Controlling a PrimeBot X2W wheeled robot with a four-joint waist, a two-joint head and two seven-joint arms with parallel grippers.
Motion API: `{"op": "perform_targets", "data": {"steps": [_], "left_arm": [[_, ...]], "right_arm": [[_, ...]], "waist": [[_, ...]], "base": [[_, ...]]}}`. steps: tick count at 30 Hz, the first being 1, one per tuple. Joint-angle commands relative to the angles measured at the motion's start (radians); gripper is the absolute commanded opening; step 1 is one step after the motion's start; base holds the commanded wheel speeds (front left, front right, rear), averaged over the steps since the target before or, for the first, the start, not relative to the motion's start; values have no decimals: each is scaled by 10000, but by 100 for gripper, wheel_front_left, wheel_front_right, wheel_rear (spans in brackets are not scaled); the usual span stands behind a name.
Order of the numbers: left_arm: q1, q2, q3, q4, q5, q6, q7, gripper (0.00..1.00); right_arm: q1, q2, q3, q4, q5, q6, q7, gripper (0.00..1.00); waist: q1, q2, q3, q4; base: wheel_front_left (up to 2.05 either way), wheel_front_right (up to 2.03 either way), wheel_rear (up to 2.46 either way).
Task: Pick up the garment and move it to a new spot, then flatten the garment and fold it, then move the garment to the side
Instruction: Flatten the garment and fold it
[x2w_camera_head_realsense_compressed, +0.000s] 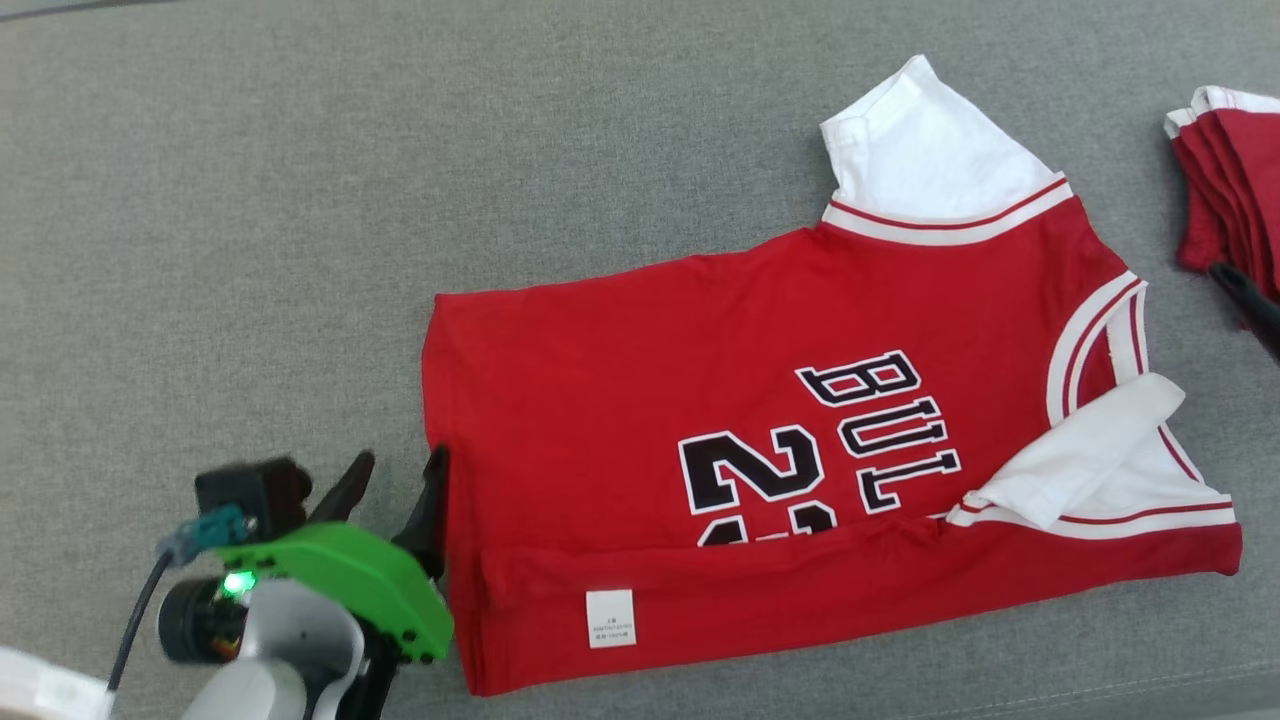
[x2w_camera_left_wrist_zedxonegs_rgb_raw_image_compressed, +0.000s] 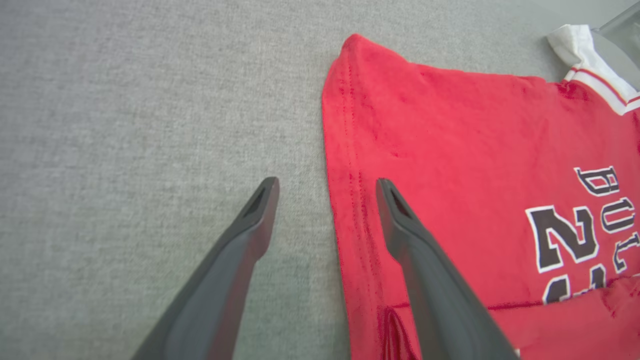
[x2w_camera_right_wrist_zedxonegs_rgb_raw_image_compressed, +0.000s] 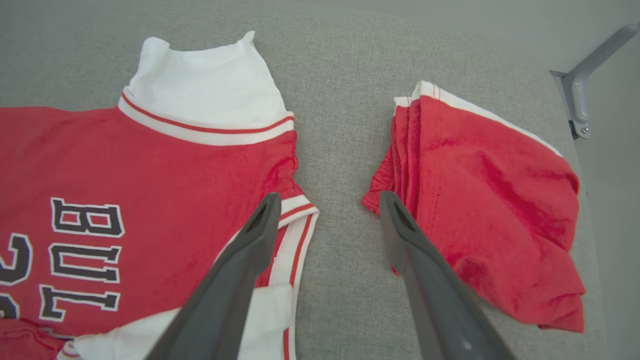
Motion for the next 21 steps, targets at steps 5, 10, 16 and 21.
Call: {"op": "perform_targets", "data": {"steps": [5, 10, 16, 21], "left_arm": [[-2758, -448, -467, 1078, 592, -213, 828, 100], [-4281, -807, -988, 2142, 1035, -360, 1294, 100], [-4834, -1366, -1560, 3032, 1130, -714, 1367, 100], [-5029, -1733, -1821, 3429, 902, -1070, 1383, 100]], "right_arm": [[-2602, 1022, 507, 479, -1323, -13, 628, 100], [-4871, 1950, 1492, 1547, -2178, -16, 979, 100], [-6236, 2496, 2041, 3337, -2495, -14, 927, 100], [-6640, 2667, 2666, 4245, -2251, -13, 779, 100]], "waist": [[0, 0, 1649, 680], [0, 0, 2393, 1077], [0, 0, 2571, 1579], [0, 0, 2533, 1782]], "base": [[0, 0, 0], [0, 0, 0], [0, 0, 0], [0, 0, 0]]}}
